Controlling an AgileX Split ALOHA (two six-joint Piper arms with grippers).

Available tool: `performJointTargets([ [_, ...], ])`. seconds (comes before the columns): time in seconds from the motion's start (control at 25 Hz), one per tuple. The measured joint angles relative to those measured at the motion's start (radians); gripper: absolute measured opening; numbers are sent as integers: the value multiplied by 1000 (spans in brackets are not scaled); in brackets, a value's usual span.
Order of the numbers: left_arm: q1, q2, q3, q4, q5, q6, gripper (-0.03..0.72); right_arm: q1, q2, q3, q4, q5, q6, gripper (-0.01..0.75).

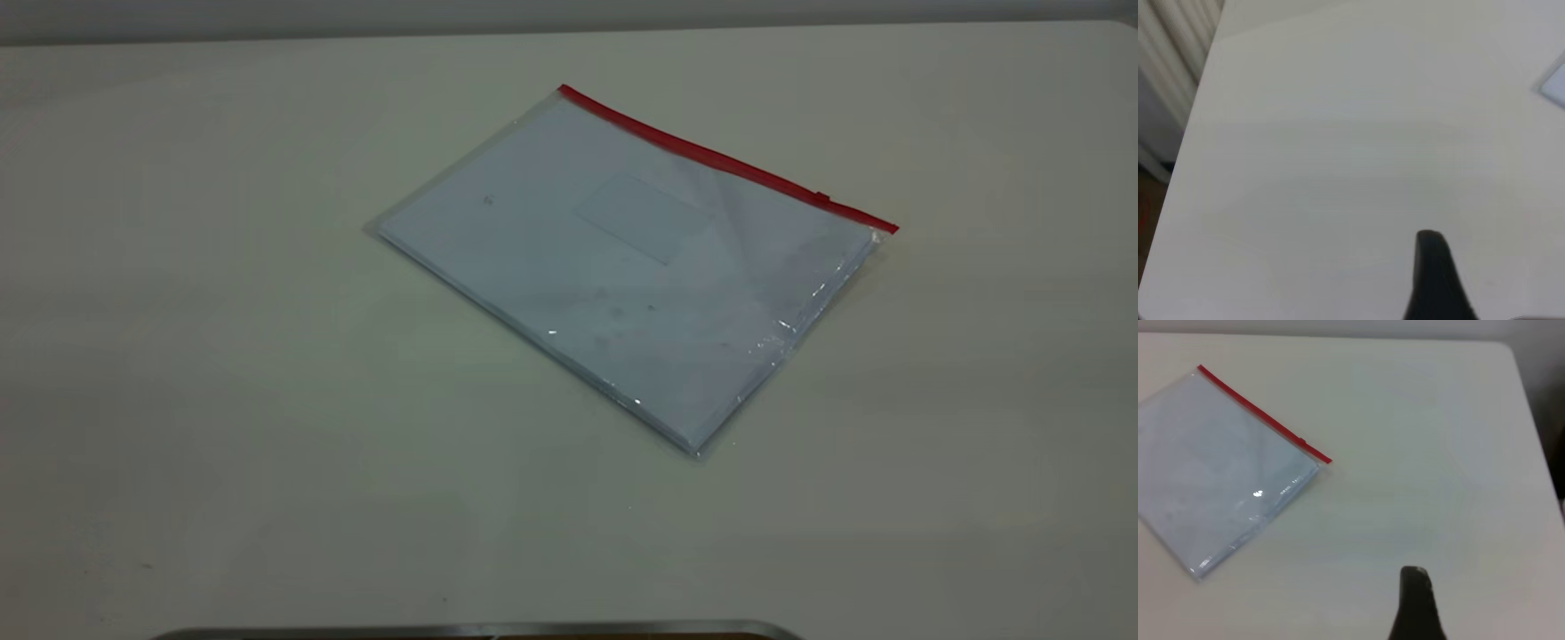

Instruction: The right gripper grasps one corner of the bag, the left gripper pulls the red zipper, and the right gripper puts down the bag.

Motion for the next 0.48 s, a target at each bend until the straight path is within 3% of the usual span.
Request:
performJointTargets([
  [0.24,-80,245,-4,-1,-184,0,577,0,326,-50,56,-210,17,592],
  [0.48,-147,553,-114,-15,-203,6,577,0,664,-54,194,-432,-58,592],
])
